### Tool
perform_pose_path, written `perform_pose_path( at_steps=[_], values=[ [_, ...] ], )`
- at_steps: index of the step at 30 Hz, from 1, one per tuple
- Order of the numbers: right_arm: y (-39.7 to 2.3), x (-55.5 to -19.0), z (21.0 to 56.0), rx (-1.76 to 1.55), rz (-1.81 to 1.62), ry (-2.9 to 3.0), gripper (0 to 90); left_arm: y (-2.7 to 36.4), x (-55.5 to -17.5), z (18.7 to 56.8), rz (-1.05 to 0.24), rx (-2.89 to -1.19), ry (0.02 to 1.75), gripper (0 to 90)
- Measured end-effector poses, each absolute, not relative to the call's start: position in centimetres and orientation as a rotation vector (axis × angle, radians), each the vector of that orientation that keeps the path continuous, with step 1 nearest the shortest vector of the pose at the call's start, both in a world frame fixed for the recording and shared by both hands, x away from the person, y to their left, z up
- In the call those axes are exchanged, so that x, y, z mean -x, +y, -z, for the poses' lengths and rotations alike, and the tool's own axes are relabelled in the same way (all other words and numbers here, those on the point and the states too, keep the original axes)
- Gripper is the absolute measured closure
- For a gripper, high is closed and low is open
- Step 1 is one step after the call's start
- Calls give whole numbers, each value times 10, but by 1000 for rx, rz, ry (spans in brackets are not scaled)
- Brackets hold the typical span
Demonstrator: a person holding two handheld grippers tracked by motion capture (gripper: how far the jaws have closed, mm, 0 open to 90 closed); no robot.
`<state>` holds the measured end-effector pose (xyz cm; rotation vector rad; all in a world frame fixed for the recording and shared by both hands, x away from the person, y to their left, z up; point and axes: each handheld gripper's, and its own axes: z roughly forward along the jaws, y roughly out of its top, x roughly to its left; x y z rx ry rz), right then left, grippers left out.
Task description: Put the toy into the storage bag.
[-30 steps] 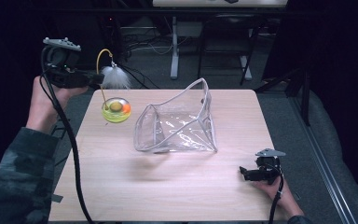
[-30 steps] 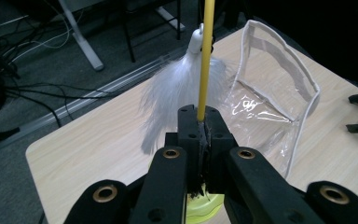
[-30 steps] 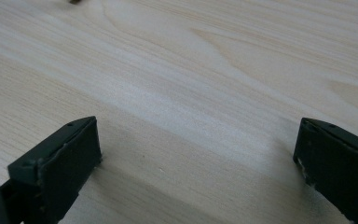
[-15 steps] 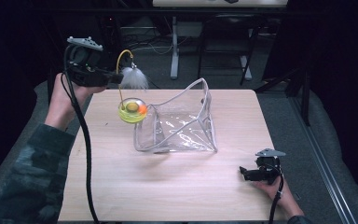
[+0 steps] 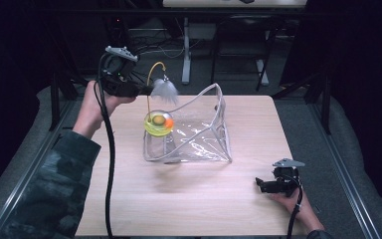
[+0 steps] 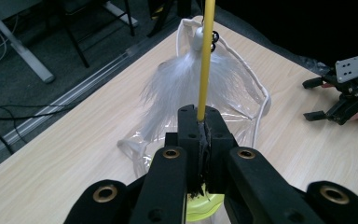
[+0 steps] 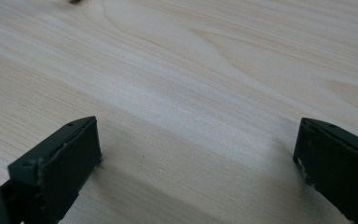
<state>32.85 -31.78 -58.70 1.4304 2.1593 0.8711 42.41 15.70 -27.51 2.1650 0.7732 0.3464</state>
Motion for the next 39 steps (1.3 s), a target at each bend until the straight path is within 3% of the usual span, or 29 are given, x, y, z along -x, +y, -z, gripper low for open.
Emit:
perform_pose_path(
  at_steps=[39],
  values=[
    [-318,-328,587,-1431,-871,2159,1,110,-456,371,-254,-2182,750,884]
  ],
)
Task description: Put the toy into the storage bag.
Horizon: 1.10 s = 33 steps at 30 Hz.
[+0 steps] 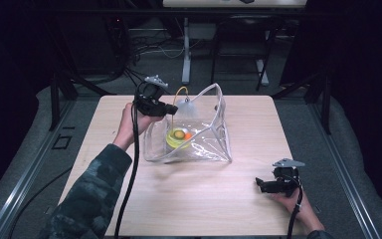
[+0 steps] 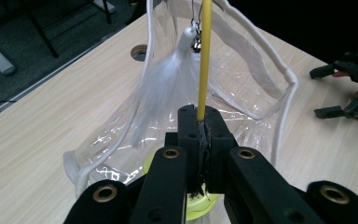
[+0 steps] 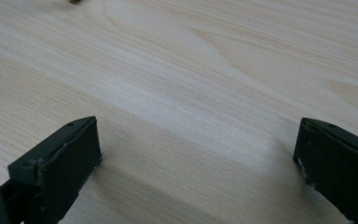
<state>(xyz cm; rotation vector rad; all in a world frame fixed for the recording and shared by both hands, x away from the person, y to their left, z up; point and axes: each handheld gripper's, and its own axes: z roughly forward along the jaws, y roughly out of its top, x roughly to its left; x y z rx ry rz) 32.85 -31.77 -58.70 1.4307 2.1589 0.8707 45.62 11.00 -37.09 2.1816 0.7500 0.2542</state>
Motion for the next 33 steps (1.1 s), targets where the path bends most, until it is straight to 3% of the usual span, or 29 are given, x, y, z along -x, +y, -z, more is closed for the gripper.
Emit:
perform_pose_path(
  at_steps=[16,33],
  values=[
    [-318,-328,587,-1430,-873,2159,0,103,-466,410,-223,-2198,793,883],
    [-318,-328,587,-1429,-874,2167,0,104,-467,418,-231,-2192,843,851]
  ],
)
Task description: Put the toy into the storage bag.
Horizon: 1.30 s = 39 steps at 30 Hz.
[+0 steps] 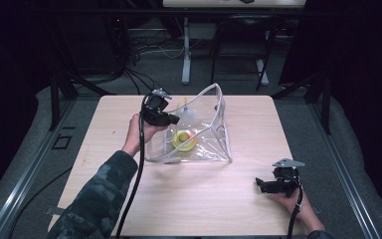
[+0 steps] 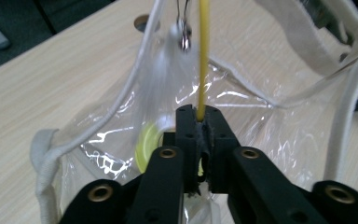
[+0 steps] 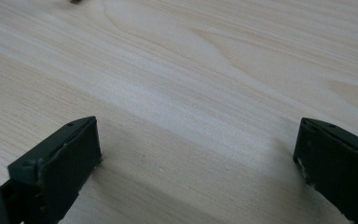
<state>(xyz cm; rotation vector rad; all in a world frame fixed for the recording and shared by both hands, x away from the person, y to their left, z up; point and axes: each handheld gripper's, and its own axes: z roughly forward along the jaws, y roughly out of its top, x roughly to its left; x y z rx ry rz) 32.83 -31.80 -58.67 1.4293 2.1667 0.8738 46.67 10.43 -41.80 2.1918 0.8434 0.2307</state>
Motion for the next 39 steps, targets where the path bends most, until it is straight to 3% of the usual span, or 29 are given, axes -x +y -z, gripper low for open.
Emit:
perform_pose_path(
  at_steps=[3,4,5,6,7,8,10,11,18,29,39],
  values=[
    [-318,-328,587,-1429,-875,2166,0,109,-464,409,-245,-2159,843,780],
    [-318,-328,587,-1432,-878,2162,0,110,-462,406,-263,-2154,843,701],
    [-318,-328,587,-1432,-878,2162,0,112,-460,402,-266,-2153,831,701],
    [-318,-328,587,-1429,-874,2167,0,113,-458,399,-268,-2146,829,621],
    [-318,-328,587,-1430,-874,2167,0,115,-455,395,-286,-2140,832,621],
    [-318,-328,587,-1429,-874,2167,0,119,-449,389,-318,-2127,834,517],
    [-318,-328,587,-1430,-874,2167,1,121,-447,386,-329,-2121,829,428],
    [-318,-328,587,-1430,-874,2167,1,124,-444,383,-340,-2114,827,428],
    [-318,-328,587,-1429,-873,2167,0,147,-425,369,-410,-2039,858,175],
    [-318,-328,587,-1430,-876,2165,0,193,-395,376,-478,-1980,942,125],
    [-318,-328,587,-1431,-877,2164,0,226,-373,398,-453,-1975,1032,73]
  ],
)
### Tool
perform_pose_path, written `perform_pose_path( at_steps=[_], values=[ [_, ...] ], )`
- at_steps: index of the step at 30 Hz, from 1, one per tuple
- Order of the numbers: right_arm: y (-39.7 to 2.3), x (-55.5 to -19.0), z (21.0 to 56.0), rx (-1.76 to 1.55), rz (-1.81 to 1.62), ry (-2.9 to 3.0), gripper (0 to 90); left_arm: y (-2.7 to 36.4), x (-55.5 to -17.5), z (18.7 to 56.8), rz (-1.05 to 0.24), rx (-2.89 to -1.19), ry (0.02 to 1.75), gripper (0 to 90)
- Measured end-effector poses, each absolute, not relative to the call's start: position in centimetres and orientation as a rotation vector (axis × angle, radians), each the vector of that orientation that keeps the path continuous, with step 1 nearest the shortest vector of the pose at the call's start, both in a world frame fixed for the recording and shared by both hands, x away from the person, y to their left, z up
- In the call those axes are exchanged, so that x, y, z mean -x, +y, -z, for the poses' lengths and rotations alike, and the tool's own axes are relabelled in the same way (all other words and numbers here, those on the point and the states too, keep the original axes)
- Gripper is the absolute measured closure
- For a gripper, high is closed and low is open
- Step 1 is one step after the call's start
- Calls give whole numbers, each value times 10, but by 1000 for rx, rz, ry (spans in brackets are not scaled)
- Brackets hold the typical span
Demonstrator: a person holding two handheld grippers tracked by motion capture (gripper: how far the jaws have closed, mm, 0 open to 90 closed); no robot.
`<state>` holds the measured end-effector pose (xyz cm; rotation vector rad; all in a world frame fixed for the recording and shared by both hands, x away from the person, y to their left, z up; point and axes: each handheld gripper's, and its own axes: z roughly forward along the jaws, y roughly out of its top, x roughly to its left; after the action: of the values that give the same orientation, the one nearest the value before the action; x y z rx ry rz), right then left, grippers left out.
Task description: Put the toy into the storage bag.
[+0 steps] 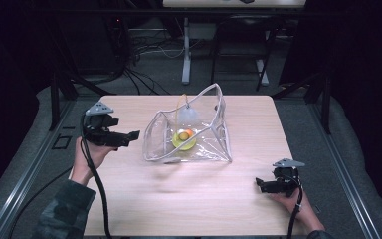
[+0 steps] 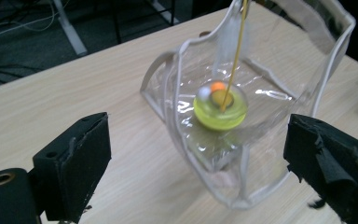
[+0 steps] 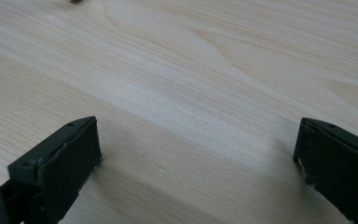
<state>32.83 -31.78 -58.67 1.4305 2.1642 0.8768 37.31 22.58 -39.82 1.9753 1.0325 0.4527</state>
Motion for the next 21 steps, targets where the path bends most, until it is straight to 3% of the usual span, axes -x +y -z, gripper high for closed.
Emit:
perform_pose_path(
  at_steps=[21],
  values=[
    [-318,-328,587,-1431,-877,2164,1,267,-339,463,-422,-2014,1203,40]
  ],
)
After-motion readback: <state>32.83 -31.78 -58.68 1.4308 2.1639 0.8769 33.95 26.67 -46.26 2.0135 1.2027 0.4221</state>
